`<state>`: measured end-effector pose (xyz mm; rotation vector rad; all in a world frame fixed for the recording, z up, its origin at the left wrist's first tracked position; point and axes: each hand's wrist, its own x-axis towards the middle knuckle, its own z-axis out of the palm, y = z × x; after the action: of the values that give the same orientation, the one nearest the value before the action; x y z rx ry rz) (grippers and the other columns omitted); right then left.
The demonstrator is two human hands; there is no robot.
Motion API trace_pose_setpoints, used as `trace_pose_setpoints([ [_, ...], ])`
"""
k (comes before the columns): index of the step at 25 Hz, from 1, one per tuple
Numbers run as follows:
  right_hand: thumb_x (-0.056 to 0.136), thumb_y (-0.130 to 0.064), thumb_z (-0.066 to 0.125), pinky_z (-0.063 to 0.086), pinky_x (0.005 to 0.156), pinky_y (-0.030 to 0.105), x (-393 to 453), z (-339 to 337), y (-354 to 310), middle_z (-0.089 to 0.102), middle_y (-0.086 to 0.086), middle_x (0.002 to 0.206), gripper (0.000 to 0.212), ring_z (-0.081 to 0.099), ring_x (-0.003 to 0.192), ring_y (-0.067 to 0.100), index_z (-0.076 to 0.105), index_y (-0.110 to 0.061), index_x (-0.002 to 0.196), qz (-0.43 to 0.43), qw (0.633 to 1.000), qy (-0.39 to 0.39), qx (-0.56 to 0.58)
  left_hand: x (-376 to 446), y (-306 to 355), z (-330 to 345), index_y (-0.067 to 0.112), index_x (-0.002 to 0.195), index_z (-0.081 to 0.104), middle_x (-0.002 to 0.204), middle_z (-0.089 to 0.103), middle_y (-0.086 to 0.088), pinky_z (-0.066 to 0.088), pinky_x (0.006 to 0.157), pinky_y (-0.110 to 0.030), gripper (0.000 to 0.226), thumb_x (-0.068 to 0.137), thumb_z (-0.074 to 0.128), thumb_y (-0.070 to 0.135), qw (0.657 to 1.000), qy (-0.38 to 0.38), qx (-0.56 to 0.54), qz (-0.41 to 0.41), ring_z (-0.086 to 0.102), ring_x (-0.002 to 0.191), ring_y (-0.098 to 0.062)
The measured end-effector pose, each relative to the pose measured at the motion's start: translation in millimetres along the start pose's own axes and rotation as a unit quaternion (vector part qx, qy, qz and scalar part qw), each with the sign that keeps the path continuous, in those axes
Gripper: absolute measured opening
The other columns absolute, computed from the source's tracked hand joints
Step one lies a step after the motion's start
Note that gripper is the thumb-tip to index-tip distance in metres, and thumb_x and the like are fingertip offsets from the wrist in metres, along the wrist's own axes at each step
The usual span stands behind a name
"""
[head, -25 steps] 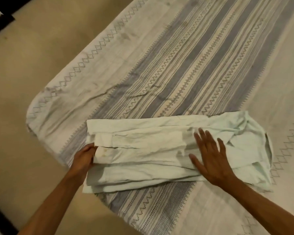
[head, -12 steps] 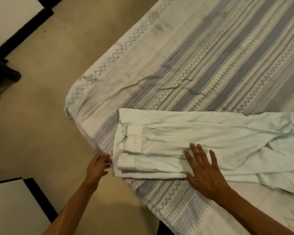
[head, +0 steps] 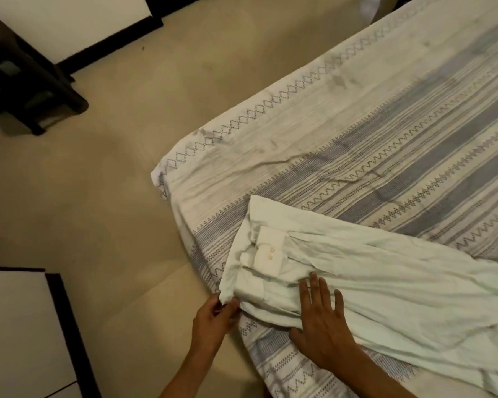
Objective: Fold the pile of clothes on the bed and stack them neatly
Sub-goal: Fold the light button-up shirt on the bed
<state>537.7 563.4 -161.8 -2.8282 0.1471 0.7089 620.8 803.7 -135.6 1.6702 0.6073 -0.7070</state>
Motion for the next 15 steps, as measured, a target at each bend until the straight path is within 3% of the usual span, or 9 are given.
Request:
trace_pose_setpoints([
  [4,0.088,-0.078,0.038,0.015,0.122,0.056,16,-38,-17,0.022,0.011,0.169,0.096,0.023,0.155,0.031,0.026,-0.019,0.162,-0.058,0.998,0.010,0.020,10,-8,2,0.016,0.110,0.069,0.104,0.077,-0.013,0.065,0.081,-0.046,0.019,0.094,0.077,0.019,0.995,0.019,-0.069,-0.063,0.077,0.090,-0.033],
  [7,0.089,-0.079,0.039,0.032,0.116,0.056,42,-64,-33,0.036,0.009,0.160,0.090,0.038,0.146,0.031,0.033,-0.020,0.156,-0.059,0.996,0.056,0.036,14,-11,0,0.027,0.107,0.062,0.107,0.076,-0.002,0.062,0.072,-0.031,0.028,0.088,0.083,0.028,0.998,0.041,0.037,-0.011,0.076,0.088,-0.016],
  [10,0.077,-0.091,0.044,0.031,0.116,0.061,75,-75,-55,0.016,0.014,0.169,0.115,0.022,0.153,0.036,0.006,-0.025,0.164,0.038,0.996,0.014,0.080,11,-11,0,0.035,0.116,0.053,0.116,0.063,0.018,0.055,0.078,-0.025,0.049,0.081,0.087,0.037,0.975,0.073,0.175,0.119,0.064,0.102,-0.004],
  [12,0.074,-0.094,0.049,0.024,0.117,0.067,95,-79,-79,0.008,0.016,0.170,0.127,0.013,0.156,0.037,-0.005,-0.021,0.164,0.144,0.975,-0.023,0.165,9,-8,3,0.032,0.124,0.049,0.118,0.053,0.017,0.051,0.083,-0.030,0.060,0.078,0.086,0.040,0.935,0.122,0.273,0.193,0.053,0.107,-0.005],
  [15,0.082,-0.072,0.068,0.017,0.115,0.076,121,-79,-119,-0.014,0.022,0.170,0.133,-0.009,0.157,0.043,-0.019,-0.008,0.161,0.249,0.935,-0.056,0.244,13,-6,10,0.032,0.109,0.051,0.103,0.051,0.019,0.045,0.082,-0.032,0.047,0.076,0.083,0.041,0.891,0.181,0.348,0.227,0.049,0.097,-0.008],
])
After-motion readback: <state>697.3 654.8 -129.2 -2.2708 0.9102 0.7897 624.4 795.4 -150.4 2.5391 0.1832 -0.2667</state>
